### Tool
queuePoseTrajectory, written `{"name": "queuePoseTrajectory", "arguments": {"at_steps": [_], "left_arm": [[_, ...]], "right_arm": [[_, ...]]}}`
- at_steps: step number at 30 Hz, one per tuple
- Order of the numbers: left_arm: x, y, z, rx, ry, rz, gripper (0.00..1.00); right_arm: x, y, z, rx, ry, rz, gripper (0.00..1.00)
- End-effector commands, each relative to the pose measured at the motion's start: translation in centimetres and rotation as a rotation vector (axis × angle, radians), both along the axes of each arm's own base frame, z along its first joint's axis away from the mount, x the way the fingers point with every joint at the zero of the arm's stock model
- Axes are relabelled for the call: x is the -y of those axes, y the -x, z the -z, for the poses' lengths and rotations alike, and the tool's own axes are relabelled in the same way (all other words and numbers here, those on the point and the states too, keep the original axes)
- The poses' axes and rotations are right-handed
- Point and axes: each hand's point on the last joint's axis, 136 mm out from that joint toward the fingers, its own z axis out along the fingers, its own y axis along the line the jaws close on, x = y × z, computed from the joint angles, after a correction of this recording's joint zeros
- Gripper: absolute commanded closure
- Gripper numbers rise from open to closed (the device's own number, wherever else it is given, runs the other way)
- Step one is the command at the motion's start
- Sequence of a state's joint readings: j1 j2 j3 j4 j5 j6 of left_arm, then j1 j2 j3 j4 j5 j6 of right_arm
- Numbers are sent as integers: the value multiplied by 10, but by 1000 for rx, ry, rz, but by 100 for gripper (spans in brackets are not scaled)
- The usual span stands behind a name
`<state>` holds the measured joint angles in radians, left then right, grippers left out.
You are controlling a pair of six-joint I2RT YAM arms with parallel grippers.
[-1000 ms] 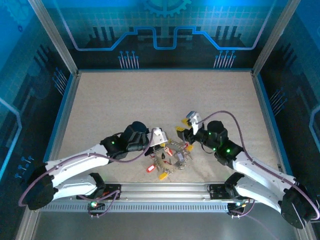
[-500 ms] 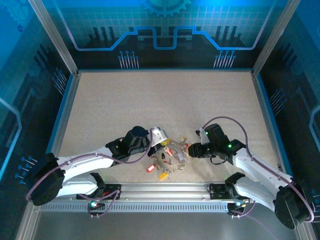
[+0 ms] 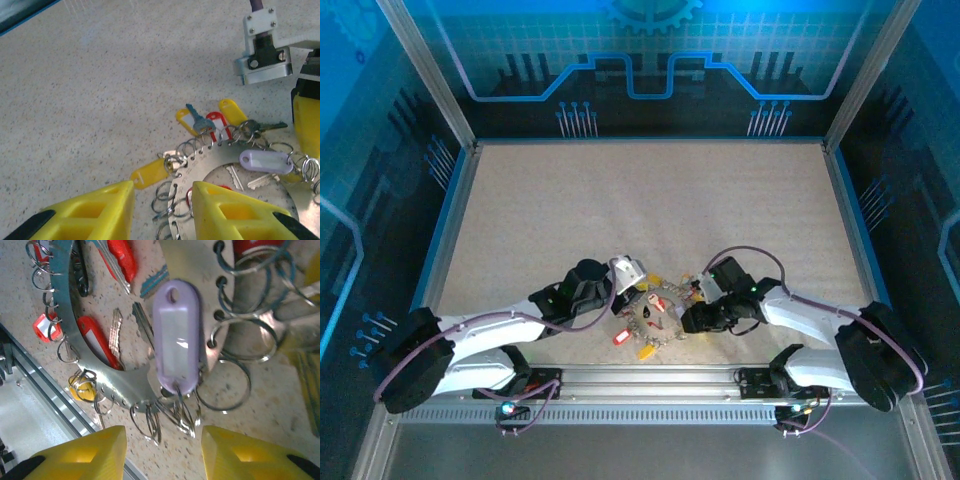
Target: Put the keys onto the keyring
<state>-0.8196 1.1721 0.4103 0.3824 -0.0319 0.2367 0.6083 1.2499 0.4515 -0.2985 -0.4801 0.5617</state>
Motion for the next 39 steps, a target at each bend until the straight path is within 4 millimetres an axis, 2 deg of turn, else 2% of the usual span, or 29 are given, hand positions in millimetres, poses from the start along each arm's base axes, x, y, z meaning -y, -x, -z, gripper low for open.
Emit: {"name": "queuePoseTrajectory", "arguments": {"at_steps": [1,7,13,16,20,25,28,34,39], "left_arm": [[-9,-5,-6,23,36,-51,63],[-19,-6,1,21,23,-81,62],[-23,-10,8,21,17,-95,61],[-22,-11,12,15,12,-91,61],[-16,-10,14,12,11,-60,61],[-2,1,16,30,-20,74,61],[0,2,18,42,-40,98,61],[1,4,19,62,-49,121,62],[1,10,20,77,-45,157,62]], "right_arm": [[-19,-10,-11,17,-78,-29,54],[-36,-18,-25,43,-119,-76,55],[-42,-26,-31,52,-104,-101,55],[-38,-25,-29,49,-64,-107,55],[-21,-21,-25,73,18,-114,54],[-3,-16,-24,97,91,-110,54],[3,-13,-21,98,116,-105,56],[-5,-12,-14,77,74,-107,62],[-14,-15,-6,69,44,-128,71]]}}
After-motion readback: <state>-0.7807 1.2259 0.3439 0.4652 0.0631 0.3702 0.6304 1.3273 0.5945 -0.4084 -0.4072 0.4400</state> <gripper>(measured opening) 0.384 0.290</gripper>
